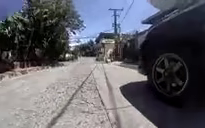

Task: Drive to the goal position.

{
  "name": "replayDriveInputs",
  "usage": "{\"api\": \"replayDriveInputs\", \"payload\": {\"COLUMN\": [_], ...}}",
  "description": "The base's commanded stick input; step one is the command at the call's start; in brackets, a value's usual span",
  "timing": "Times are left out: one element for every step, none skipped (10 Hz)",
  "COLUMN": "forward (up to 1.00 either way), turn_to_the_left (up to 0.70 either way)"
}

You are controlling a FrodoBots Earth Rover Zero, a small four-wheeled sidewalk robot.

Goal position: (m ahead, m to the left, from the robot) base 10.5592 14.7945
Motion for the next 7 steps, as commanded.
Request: {"api": "replayDriveInputs", "payload": {"forward": [1.00,1.00,1.00,1.00,1.00,1.00,1.00], "turn_to_the_left": [0.01,0.07,0.00,0.00,0.30,0.40,0.14]}}
